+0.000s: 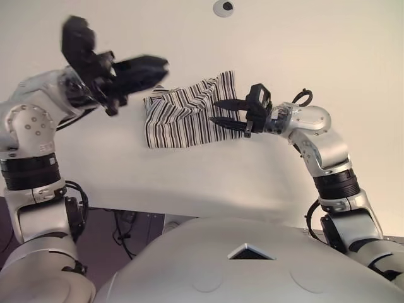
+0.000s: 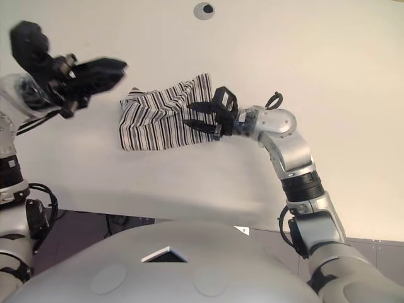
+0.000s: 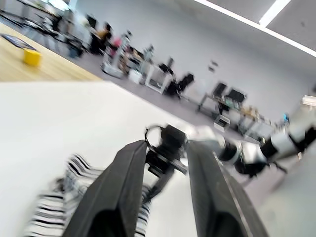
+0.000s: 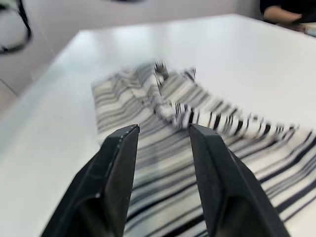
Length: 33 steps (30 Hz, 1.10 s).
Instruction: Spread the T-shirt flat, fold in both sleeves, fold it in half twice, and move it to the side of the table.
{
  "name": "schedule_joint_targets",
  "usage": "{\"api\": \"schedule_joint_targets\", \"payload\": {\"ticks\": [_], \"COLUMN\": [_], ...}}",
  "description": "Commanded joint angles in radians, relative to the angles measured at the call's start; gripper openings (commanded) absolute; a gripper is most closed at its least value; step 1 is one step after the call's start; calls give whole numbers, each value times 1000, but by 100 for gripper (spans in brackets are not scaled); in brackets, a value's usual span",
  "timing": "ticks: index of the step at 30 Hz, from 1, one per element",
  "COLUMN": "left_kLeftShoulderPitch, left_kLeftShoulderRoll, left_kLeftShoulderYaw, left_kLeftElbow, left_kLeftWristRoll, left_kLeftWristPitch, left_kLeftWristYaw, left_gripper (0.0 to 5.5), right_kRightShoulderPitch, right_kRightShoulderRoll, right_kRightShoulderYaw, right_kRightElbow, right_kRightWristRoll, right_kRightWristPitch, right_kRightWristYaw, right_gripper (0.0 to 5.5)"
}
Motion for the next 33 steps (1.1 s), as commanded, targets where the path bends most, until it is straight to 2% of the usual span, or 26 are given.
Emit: {"api": "schedule_joint_targets", "payload": {"ticks": [1,6,11,12,14,16,21,24,27,31,33], "left_kLeftShoulderPitch": [64,107,65,42,-31,-97,-254,-326,-266,-237,-248], "left_kLeftShoulderRoll": [18,-16,-90,-113,-202,-233,-162,-174,-120,-102,-114], "left_kLeftShoulderYaw": [-104,-176,-225,-227,-234,-209,-104,-41,12,87,138], "left_kLeftElbow": [23,124,374,460,824,1039,1159,1255,1218,1108,989], "left_kLeftWristRoll": [162,286,405,436,530,556,446,418,404,344,282], "left_kLeftWristPitch": [-118,-248,-407,-457,-672,-775,-677,-634,-595,-502,-405], "left_kLeftWristYaw": [8,4,11,23,78,104,30,25,-69,-126,-76], "left_gripper": [141,141,141,141,141,141,141,141,141,141,141], "right_kRightShoulderPitch": [-41,-44,-37,-37,-38,-40,-31,-31,-30,-42,-69], "right_kRightShoulderRoll": [18,5,-2,-3,-2,-3,-2,-7,-6,68,99], "right_kRightShoulderYaw": [38,94,113,113,112,114,127,140,133,-33,-107], "right_kRightElbow": [54,101,98,97,96,97,108,128,136,73,35], "right_kRightWristRoll": [-68,-135,-145,-145,-144,-146,-157,-179,-177,16,118], "right_kRightWristPitch": [-17,-18,-17,-16,-13,-12,-13,-24,-39,-24,2], "right_kRightWristYaw": [-26,-27,-16,-13,-11,-11,-17,-23,-26,-50,-46], "right_gripper": [183,183,183,183,183,183,183,183,183,183,183]}}
